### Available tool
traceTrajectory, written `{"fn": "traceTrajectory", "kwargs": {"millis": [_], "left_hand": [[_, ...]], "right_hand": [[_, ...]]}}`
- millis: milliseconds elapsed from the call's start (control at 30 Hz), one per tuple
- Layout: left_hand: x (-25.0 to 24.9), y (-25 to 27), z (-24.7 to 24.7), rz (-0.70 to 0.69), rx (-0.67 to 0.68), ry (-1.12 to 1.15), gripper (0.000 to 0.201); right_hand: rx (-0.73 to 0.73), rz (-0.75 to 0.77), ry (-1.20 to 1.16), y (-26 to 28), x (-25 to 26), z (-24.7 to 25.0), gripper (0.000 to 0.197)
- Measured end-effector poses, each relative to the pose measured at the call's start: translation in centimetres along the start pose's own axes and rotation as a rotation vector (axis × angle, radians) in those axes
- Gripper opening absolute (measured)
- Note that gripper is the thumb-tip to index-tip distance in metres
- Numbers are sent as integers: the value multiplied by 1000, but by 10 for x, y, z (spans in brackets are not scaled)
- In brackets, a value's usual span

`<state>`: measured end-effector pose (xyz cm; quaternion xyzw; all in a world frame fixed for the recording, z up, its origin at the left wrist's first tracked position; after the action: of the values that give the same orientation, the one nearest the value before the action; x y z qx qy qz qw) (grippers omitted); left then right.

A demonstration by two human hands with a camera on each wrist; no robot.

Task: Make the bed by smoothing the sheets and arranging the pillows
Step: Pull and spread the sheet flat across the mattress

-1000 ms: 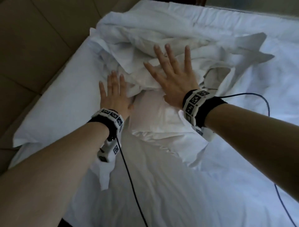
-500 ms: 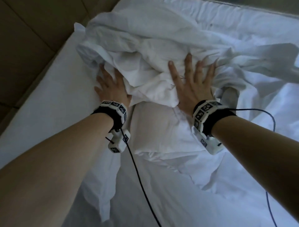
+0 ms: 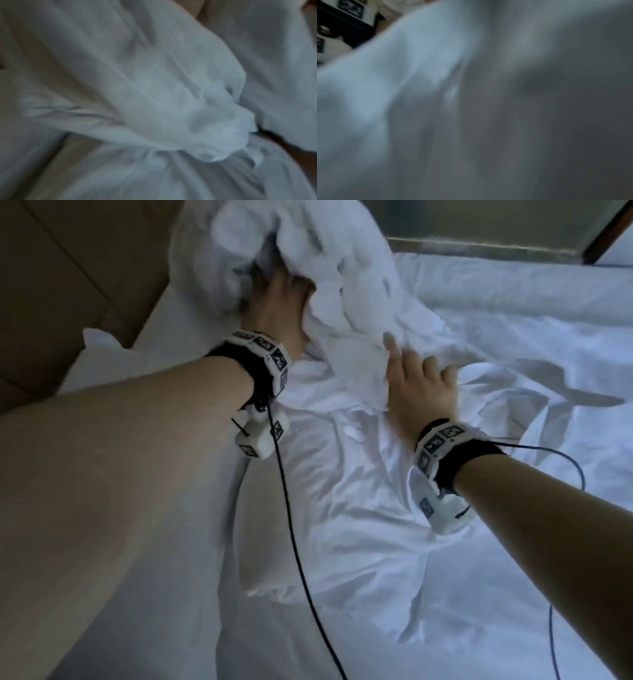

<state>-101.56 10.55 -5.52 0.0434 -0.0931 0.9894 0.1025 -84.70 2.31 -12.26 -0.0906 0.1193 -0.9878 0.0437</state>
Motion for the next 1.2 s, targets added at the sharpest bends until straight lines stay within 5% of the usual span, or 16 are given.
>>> {"fn": "traceTrajectory", "kwargs": {"millis": [133, 200, 400, 500, 567, 700, 800, 900, 1033, 1067, 1200], "left_hand": [[-106, -33, 48, -320, -191, -107, 62], [-150, -16, 49, -471, -291, -210, 66], [-169, 56, -49, -578, -166, -300, 72], [-151, 77, -92, -515, -7, -288, 72], [-140, 85, -116, -445, 121, -238, 78], [-138, 112, -154, -435, 408, -162, 88], [-144, 124, -159, -448, 409, -188, 93], [-146, 130, -157, -423, 341, -206, 94], [-173, 162, -141, -443, 322, -119, 108], [-181, 175, -138, -456, 342, -107, 117], [-205, 220, -139, -497, 386, -149, 139]], "right_hand": [[46, -420, -176, -4, -102, 13, 84], [21, -488, -227, 6, -119, 18, 86], [-16, -16, -29, 31, -74, 16, 75], [221, 368, 20, 55, -45, -19, 81], [359, 326, 144, 57, -66, -38, 76], [471, -140, 156, 44, -147, -43, 65], [536, -221, 193, 49, -152, -51, 65], [409, -56, 192, 50, -119, -45, 62], [393, 548, 33, 110, -42, -50, 82], [432, 575, 4, 129, -38, -52, 87], [724, 288, 56, 161, -115, -55, 131]]}}
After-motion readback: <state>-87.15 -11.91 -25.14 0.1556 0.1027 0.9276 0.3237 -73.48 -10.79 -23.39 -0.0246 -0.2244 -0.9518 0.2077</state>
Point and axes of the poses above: each hand's wrist, its own y-axis away from the middle knuckle, its own z-axis out of the back of the hand, x = y × z, the point moved 9 cm from there along -y, towards the middle knuckle, and after that the axes turned 15 degrees about -y, right-handed, at the moved point
